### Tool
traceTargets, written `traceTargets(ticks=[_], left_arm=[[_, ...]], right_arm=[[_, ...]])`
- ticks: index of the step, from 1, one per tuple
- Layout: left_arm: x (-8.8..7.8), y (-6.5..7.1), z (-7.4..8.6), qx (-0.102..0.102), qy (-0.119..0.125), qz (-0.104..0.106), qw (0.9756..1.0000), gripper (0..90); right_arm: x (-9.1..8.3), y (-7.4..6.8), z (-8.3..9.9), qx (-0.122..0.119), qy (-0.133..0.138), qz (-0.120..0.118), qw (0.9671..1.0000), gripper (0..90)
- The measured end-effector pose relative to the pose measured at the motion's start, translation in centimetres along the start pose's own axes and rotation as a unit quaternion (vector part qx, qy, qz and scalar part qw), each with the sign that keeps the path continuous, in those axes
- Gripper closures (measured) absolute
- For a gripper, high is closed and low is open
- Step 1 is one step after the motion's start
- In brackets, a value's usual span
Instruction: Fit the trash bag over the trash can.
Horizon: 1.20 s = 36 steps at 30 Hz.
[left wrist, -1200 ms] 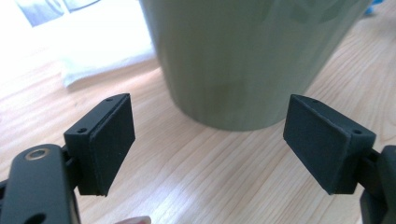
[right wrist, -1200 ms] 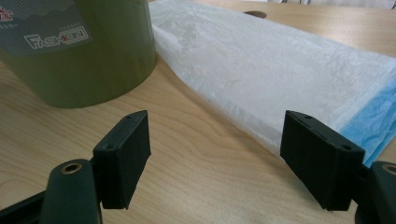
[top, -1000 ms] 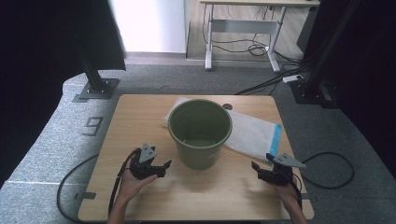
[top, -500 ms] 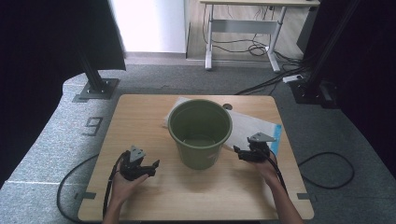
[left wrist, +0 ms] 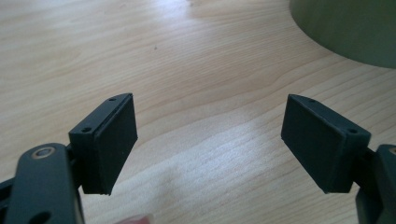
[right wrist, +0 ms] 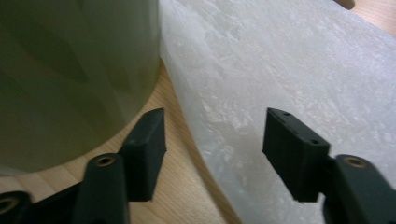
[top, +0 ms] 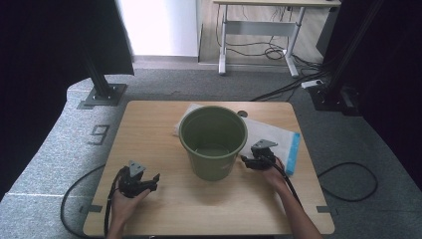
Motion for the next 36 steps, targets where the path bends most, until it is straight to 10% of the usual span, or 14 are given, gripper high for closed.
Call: traceTargets(ticks=[12, 20, 36], left_arm=[[0.6, -1.1, -0.1, -0.038, 0.006, 0.027, 0.9989, 21.6], [0.8, -1.2, 0.2, -0.041, -0.001, 0.03, 0.9987, 22.5], [0.7, -2.5, -0.4, -0.034, 0.011, 0.031, 0.9989, 24.1]], right_arm=[[0.4, 1.0, 1.1, 0.001, -0.014, -0.016, 0.9998, 52.6], [-0.6, 2.8, 1.6, 0.026, -0.013, 0.029, 0.9992, 88.3], [-12.7, 4.1, 9.9, 0.101, 0.017, 0.046, 0.9937, 88.1]])
Point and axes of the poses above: each handheld gripper's, and its own axes: x roughly forward along the jaws, z roughly out of its underside, y roughly to its right, the point moved 4 cm from there along x, roughly forward along the jaws, and after that the axes turned 6 degrees about x, right-handed, at the moved point
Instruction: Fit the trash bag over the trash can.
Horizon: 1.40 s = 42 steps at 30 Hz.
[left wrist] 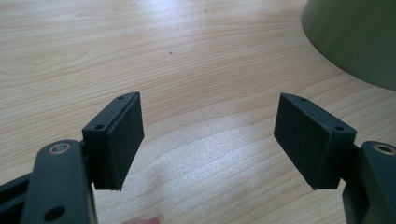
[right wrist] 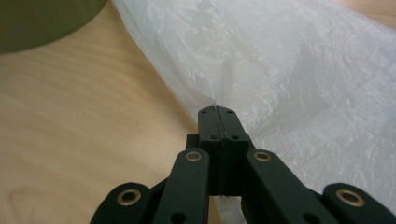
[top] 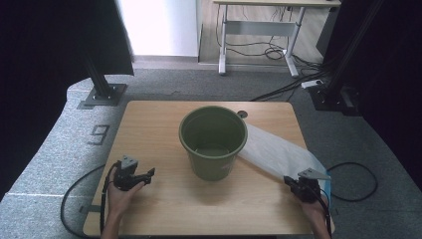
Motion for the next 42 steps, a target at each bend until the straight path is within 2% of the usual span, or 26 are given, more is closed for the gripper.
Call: traceTargets(ticks=[1, 3, 4, 5, 7, 11, 16, 19, 21, 23, 28, 30, 33, 35, 39, 42], left_arm=[[0.0, 0.0, 0.0, 0.001, 0.0, 0.001, 1.0, 24.0], [-0.1, 0.1, -0.1, 0.001, 0.002, 0.003, 1.0, 24.0], [-0.2, 0.1, -0.1, 0.002, 0.002, 0.001, 1.0, 24.0], [-0.4, 0.0, -0.1, 0.003, 0.002, -0.001, 1.0, 24.0], [-0.7, -0.1, -0.1, 0.0, 0.006, -0.004, 1.0, 24.0], [-1.2, -0.3, 0.0, -0.005, 0.01, -0.007, 0.9999, 24.1], [-1.4, -0.1, 0.8, 0.012, -0.012, -0.024, 0.9996, 23.9], [-1.5, 0.1, 1.1, 0.015, -0.013, -0.022, 0.9996, 23.7], [-1.5, 0.2, 1.4, 0.016, -0.018, -0.023, 0.9994, 23.5], [-1.6, 0.3, 1.5, 0.014, -0.02, -0.023, 0.9994, 23.5], [-1.8, 0.3, 1.5, 0.014, -0.018, -0.023, 0.9995, 23.6], [-1.8, 0.3, 1.4, 0.013, -0.015, -0.019, 0.9996, 23.7], [-1.9, 0.4, 1.1, 0.017, -0.007, -0.01, 0.9998, 23.5], [-2.0, 0.5, 0.8, 0.015, 0.004, -0.001, 0.9999, 23.3], [-2.4, 0.9, 0.1, 0.002, 0.018, 0.032, 0.9993, 25.8], [-2.7, 0.9, -0.5, 0.007, 0.02, 0.038, 0.9991, 27.2]], right_arm=[[-0.2, -0.1, 0.1, -0.007, -0.001, 0.001, 1.0, 85.1], [-0.1, -0.7, -0.5, -0.022, 0.009, 0.011, 0.9997, 65.2], [0.2, -1.2, -1.2, -0.035, 0.023, 0.015, 0.999, 57.4], [0.6, -1.7, -2.0, -0.043, 0.035, 0.013, 0.9984, 52.0], [2.0, -3.0, -3.8, -0.053, 0.041, -0.001, 0.9977, 42.5], [5.6, -5.4, -6.1, -0.078, 0.032, -0.028, 0.9961, 37.9], [10.0, -6.7, -7.1, -0.089, 0.009, -0.042, 0.9951, 36.1], [11.4, -7.4, -7.1, -0.101, -0.003, -0.043, 0.994, 37.7], [12.1, -7.7, -7.0, -0.101, -0.003, -0.044, 0.9939, 43.8], [12.4, -7.7, -6.9, -0.102, -0.005, -0.037, 0.9941, 53.3], [12.1, -7.4, -7.2, -0.103, 0.008, -0.031, 0.9942, 82.0], [11.7, -7.2, -7.4, -0.096, 0.018, -0.03, 0.9947, 87.9], [10.9, -6.8, -7.8, -0.074, 0.034, -0.036, 0.996, 88.3], [10.3, -6.4, -8.1, -0.049, 0.046, -0.043, 0.9968, 88.3], [8.7, -5.3, -8.6, -0.006, 0.079, -0.055, 0.9953, 88.4], [7.5, -4.5, -9.1, 0.019, 0.104, -0.044, 0.9934, 88.4]])
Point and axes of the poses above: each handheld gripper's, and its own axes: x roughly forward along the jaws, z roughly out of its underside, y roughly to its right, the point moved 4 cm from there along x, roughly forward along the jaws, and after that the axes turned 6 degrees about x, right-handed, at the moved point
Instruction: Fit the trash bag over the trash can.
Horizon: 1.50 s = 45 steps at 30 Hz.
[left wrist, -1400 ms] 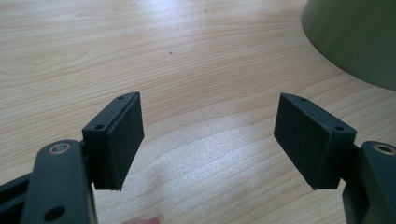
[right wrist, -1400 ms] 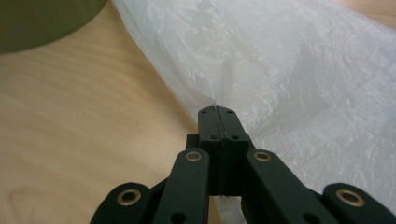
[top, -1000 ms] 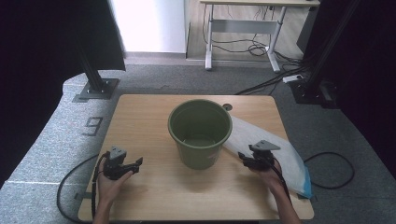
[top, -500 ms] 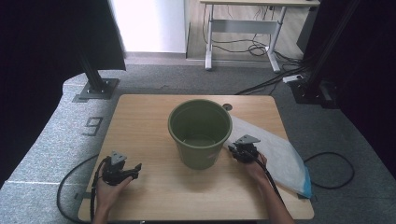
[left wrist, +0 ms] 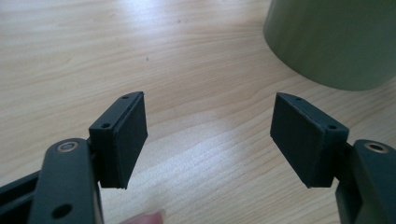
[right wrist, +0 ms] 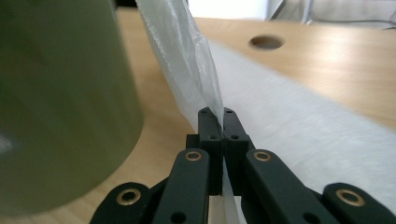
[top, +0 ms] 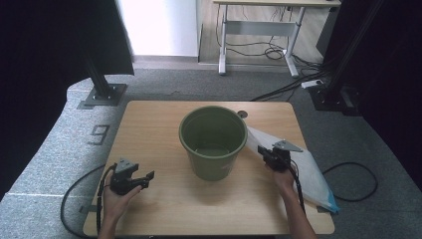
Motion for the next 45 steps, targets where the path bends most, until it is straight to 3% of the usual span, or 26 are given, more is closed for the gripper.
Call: traceTargets(ticks=[2, 7, 11, 14, 22, 33, 45], left_arm=[[-0.3, -0.1, -0.4, -0.004, 0.009, 0.003, 0.9999, 27.8], [-0.3, -0.4, -0.5, -0.016, 0.016, 0.005, 0.9997, 28.2], [-0.2, -0.4, -0.8, -0.011, 0.019, 0.009, 0.9997, 28.1], [-0.4, -0.6, -1.0, -0.019, 0.031, 0.017, 0.9992, 28.1], [-0.2, -0.7, -1.1, -0.024, 0.033, 0.018, 0.999, 28.1], [0.4, -0.6, -0.9, -0.02, 0.023, 0.019, 0.9993, 28.1], [0.4, -0.7, -0.9, -0.023, 0.025, 0.025, 0.9991, 28.2]], right_arm=[[-1.0, 0.2, -0.8, 0.005, 0.02, 0.007, 0.9998, 88.4], [-3.2, 0.0, -3.6, 0.026, 0.081, 0.0, 0.9964, 88.5], [-4.4, -0.1, -5.1, 0.038, 0.101, 0.0, 0.9942, 88.4], [-5.4, 0.1, -6.1, 0.051, 0.115, 0.002, 0.992, 88.5], [-8.8, -0.6, -9.9, 0.067, 0.182, -0.009, 0.981, 88.5], [-13.0, -2.0, -15.5, 0.053, 0.251, -0.014, 0.9664, 88.5], [-14.7, -4.7, -18.3, 0.035, 0.288, -0.021, 0.9568, 88.5]])
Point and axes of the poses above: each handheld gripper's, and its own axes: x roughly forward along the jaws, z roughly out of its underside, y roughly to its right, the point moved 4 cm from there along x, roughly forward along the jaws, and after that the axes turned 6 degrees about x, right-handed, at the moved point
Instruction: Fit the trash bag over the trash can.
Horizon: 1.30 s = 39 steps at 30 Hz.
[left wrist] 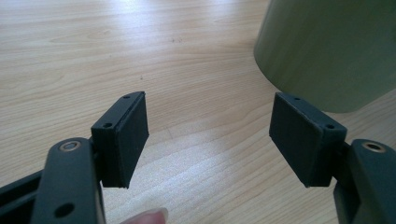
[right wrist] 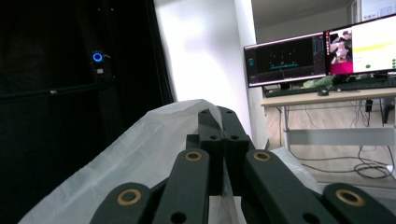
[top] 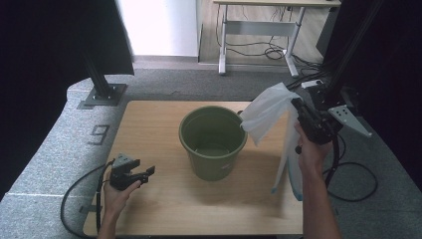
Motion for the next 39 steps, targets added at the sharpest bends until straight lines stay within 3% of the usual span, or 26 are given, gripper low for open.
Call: traceTargets(ticks=[6, 12, 19, 24, 27, 29, 32, 39], left_arm=[[-0.1, -0.1, 0.0, -0.002, 0.001, 0.003, 1.0, 28.2], [-0.1, -0.1, 0.0, -0.002, 0.002, 0.006, 1.0, 28.2], [0.0, 0.1, -0.2, -0.005, 0.004, 0.016, 0.9999, 28.1], [0.2, 0.1, -0.2, -0.003, -0.001, 0.018, 0.9998, 28.1], [0.2, 0.2, -0.2, -0.002, -0.001, 0.017, 0.9999, 28.1], [0.1, 0.2, -0.2, -0.002, 0.0, 0.017, 0.9999, 28.1], [0.1, 0.3, -0.3, -0.001, 0.001, 0.017, 0.9999, 28.1], [-0.2, 0.7, -0.8, 0.006, 0.009, 0.019, 0.9998, 28.1]], right_arm=[[0.7, -1.9, -1.5, -0.024, 0.013, -0.004, 0.9996, 88.5], [1.4, -3.9, -3.1, -0.032, 0.027, -0.018, 0.999, 88.5], [2.1, -5.4, -2.1, -0.04, 0.01, -0.029, 0.9987, 88.5], [2.7, -6.6, 0.5, -0.058, -0.021, -0.036, 0.9974, 88.5], [3.1, -7.4, 3.6, -0.057, -0.056, -0.052, 0.9954, 88.5], [3.2, -8.0, 5.8, -0.069, -0.077, -0.058, 0.9929, 88.5], [3.2, -8.2, 8.2, -0.074, -0.097, -0.064, 0.9905, 88.4], [3.1, -7.5, 10.3, -0.069, -0.118, -0.063, 0.9886, 88.4]])
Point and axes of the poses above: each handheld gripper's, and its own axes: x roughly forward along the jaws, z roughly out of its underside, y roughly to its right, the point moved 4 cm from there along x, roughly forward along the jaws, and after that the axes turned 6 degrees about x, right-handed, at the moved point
